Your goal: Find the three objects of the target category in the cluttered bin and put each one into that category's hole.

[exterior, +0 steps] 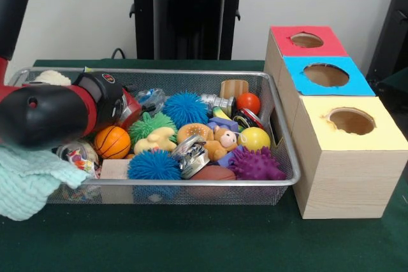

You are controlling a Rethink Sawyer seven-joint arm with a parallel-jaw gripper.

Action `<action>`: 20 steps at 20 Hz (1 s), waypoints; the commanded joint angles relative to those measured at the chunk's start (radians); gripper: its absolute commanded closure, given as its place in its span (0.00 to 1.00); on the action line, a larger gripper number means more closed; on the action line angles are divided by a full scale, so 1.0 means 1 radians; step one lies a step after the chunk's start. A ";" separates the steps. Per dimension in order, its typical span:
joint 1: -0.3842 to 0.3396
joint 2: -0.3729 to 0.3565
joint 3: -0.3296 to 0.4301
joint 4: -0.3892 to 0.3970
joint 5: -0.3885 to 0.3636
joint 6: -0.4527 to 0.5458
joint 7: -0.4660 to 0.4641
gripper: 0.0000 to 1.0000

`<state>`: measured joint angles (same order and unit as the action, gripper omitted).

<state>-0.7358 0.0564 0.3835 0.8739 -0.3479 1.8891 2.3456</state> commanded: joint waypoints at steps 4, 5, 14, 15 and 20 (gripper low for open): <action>-0.059 -0.181 0.013 0.313 -0.029 -0.692 -0.020 0.00; -0.059 -0.176 0.013 0.309 -0.025 -0.691 -0.021 0.00; -0.045 -0.162 -0.002 0.316 0.004 -0.694 -0.033 0.00; -0.047 -0.160 -0.001 0.316 0.006 -0.690 -0.038 0.00; -0.052 -0.152 0.005 0.319 0.034 -0.631 -0.048 1.00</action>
<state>-0.7686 -0.1259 0.3805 1.1768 -0.3468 1.3664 2.3456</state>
